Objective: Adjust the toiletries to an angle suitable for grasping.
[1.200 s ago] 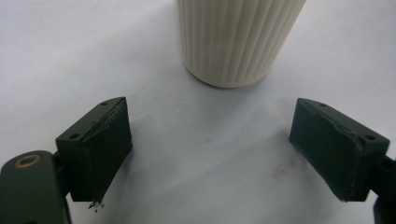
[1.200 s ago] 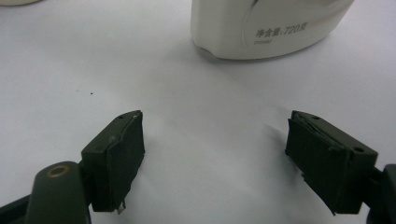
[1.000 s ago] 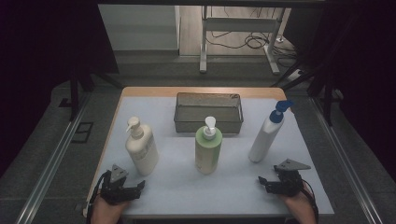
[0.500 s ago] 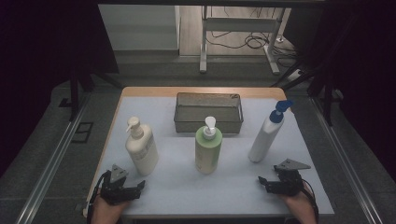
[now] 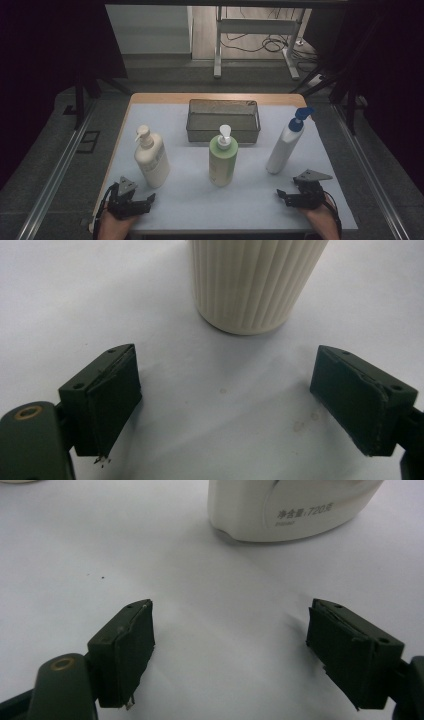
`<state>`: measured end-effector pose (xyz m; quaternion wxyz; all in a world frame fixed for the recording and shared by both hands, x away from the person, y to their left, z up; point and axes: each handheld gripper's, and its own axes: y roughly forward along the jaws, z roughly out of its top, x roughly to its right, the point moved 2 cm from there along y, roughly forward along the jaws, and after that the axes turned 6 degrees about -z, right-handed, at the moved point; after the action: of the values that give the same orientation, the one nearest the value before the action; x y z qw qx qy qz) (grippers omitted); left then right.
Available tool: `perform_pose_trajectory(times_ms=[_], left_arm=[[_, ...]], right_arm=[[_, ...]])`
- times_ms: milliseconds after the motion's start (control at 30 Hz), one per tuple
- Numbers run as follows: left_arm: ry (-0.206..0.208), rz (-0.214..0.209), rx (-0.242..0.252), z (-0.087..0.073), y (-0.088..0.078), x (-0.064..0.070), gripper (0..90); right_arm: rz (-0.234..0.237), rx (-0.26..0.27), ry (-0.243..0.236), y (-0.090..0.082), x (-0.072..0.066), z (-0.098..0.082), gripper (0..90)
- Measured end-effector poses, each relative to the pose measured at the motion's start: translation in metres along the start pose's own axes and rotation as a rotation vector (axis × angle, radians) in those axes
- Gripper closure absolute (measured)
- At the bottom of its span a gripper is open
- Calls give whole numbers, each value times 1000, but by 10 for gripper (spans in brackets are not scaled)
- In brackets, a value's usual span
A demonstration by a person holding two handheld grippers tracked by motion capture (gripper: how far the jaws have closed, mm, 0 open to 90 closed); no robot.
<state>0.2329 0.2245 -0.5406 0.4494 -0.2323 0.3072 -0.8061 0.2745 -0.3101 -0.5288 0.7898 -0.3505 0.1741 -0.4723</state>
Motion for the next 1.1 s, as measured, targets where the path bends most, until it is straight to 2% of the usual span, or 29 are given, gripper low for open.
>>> perform_pose_trajectory(times_ms=[233, 467, 633, 833, 933, 1100], left_arm=[[0, -1, 1, 0, 0, 0, 123], [-1, 0, 2, 0, 0, 0, 123], [0, 0, 3, 0, 0, 0, 124], [-1, 1, 5, 0, 0, 0, 124], [-1, 1, 5, 0, 0, 0, 124], [-1, 1, 5, 0, 0, 0, 124]], right_arm=[[40, 30, 37, -6, -4, 7, 152], [89, 76, 25, -13, -12, 18, 152], [59, 76, -2, -17, -15, 26, 314], [18, 83, -21, -20, -20, 35, 435], [29, 91, -34, -19, -23, 38, 511], [60, 88, -25, -13, -28, 45, 646]])
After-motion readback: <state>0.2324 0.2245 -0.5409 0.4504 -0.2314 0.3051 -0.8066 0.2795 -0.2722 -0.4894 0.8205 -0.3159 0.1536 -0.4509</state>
